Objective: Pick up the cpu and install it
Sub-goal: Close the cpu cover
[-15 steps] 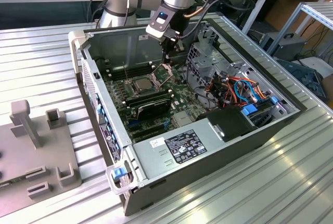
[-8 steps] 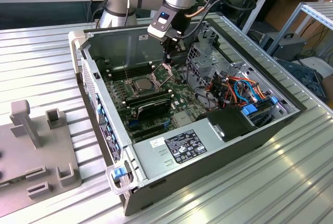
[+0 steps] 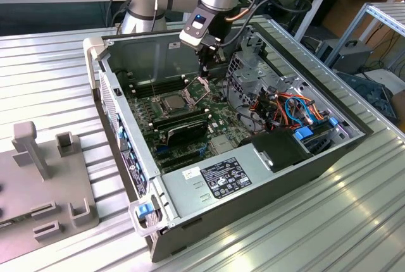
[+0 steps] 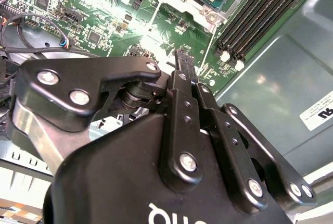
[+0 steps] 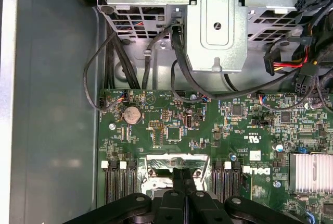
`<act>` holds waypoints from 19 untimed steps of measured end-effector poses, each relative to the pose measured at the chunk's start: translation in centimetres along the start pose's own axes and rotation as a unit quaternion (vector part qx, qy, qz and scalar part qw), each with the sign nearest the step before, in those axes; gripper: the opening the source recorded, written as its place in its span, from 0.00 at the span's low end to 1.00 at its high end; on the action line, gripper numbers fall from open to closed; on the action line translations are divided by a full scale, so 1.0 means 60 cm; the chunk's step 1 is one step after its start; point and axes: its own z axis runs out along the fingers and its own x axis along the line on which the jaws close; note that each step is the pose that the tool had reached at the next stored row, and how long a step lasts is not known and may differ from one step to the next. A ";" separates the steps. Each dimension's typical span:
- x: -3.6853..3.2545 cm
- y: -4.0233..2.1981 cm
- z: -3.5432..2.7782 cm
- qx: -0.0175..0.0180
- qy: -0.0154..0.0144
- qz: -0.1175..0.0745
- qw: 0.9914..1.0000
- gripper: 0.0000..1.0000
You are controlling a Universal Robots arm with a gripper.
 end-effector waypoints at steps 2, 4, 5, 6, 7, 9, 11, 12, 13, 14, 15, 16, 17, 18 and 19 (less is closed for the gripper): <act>0.000 0.002 0.000 0.000 0.000 0.000 1.000 0.11; 0.000 0.007 0.001 0.000 0.000 0.000 1.000 0.11; 0.000 0.010 0.002 0.000 0.000 0.000 1.000 0.11; 0.000 0.014 0.002 0.000 0.000 0.000 1.000 0.11; 0.000 0.020 0.003 0.000 0.000 0.000 1.000 0.11; 0.000 0.028 0.005 0.000 0.000 0.000 1.000 0.11; 0.000 0.036 0.007 0.001 0.000 0.000 1.000 0.11; 0.000 0.039 0.008 0.001 0.000 0.000 1.000 0.11; 0.000 0.042 0.009 0.001 0.000 0.000 1.000 0.11; 0.000 0.045 0.010 0.001 0.000 0.000 1.000 0.11; 0.000 0.049 0.014 0.001 0.000 0.000 1.000 0.11; 0.000 0.053 0.017 0.001 0.000 0.000 1.000 0.11; 0.000 0.055 0.019 0.001 0.000 0.000 1.000 0.11; 0.000 0.056 0.021 0.002 0.000 0.000 1.000 0.11; 0.000 0.057 0.027 0.002 0.000 0.000 1.000 0.11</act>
